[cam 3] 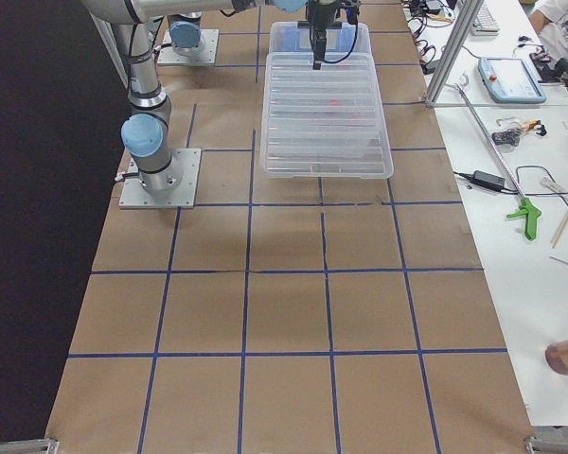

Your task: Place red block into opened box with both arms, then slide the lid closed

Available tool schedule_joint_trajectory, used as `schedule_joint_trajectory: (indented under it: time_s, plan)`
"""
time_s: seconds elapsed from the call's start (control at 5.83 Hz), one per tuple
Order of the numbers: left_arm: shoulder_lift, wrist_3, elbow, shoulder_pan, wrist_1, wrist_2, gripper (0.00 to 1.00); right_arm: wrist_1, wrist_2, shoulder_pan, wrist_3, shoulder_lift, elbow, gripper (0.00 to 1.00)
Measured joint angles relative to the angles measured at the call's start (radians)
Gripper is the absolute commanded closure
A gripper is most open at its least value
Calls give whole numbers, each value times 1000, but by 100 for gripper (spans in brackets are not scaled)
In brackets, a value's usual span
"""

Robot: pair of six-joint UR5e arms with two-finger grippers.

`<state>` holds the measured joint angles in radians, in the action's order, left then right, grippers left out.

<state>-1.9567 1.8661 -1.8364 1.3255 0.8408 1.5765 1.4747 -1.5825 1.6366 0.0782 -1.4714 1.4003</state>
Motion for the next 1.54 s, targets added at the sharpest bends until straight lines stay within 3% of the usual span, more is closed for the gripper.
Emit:
schedule_joint_trajectory:
  time_s: [0.34,0.51,0.69,0.86,1.2,1.54]
  plan:
    - [-44,4,-9,-2,-8,1,7,-1,2,2,0,-12,7,0]
    - [-52,16,-14,-3,-5,1,19,-1,3,2,0,-16,9,0]
    - [-58,49,-16,-4,-2,0,54,0,4,2,0,-15,11,0]
    - [-60,83,-17,-4,-1,-1,73,0,4,2,-1,-14,12,0]
    - [-58,103,-16,-5,-1,0,77,-1,-1,1,0,-13,13,0]
    - [-6,95,25,-3,120,-6,78,-1,-2,0,0,-13,14,0]
